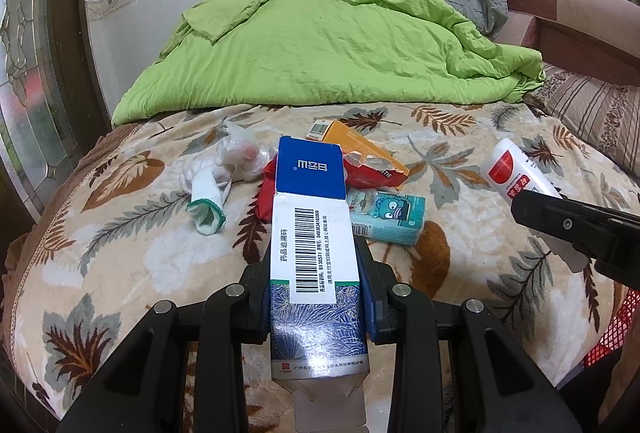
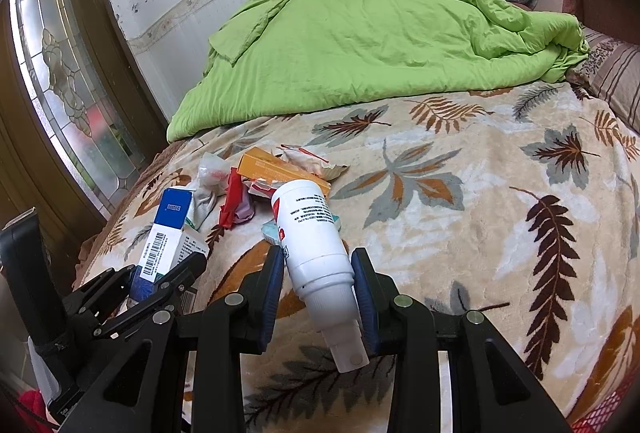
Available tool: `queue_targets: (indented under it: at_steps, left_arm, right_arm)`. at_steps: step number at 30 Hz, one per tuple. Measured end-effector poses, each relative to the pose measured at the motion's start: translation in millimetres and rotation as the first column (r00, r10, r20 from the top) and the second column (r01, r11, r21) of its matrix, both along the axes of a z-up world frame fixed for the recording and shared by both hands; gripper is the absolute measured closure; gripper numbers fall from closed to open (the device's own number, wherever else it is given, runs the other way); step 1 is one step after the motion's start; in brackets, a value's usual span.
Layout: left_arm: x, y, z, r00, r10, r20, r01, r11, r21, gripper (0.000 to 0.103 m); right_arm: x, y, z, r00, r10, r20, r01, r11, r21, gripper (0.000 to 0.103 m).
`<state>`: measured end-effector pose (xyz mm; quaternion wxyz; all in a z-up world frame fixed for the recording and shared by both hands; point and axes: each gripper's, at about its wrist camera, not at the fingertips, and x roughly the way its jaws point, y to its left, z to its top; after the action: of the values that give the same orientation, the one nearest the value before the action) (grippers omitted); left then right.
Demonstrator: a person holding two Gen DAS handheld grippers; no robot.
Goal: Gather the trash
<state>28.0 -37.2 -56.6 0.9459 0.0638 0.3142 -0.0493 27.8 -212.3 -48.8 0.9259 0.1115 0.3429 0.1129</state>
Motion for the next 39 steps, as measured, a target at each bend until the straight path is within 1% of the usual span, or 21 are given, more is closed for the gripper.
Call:
queue_targets:
  at_steps: [9, 26, 39]
  left_arm:
    - [-3.9, -5.7, 6.7, 0.999, -0.020, 0.028, 0.020, 1.000, 0.002, 0.071]
    - [-3.7, -14.3, 8.1, 0.999, -0.047, 0.027, 0.047, 0.999, 0.007, 0.071]
    - [-3.6, -20.6, 7.3, 0.998, -0.063, 0.026, 0.062, 0.998, 0.015, 0.071]
  right_arm:
    - [-1.1, -0.9, 2.6, 1.000, -0.008, 0.005, 0.008, 1.000, 0.006, 0.066]
    - [-3.4, -5.8, 4.6, 1.000, -0.028, 0.011, 0.028, 0.999, 0.017, 0.066]
    - [-6.4, -14.1, 7.3, 0.998, -0.056, 0.015, 0.055, 0.998, 0.043, 0.066]
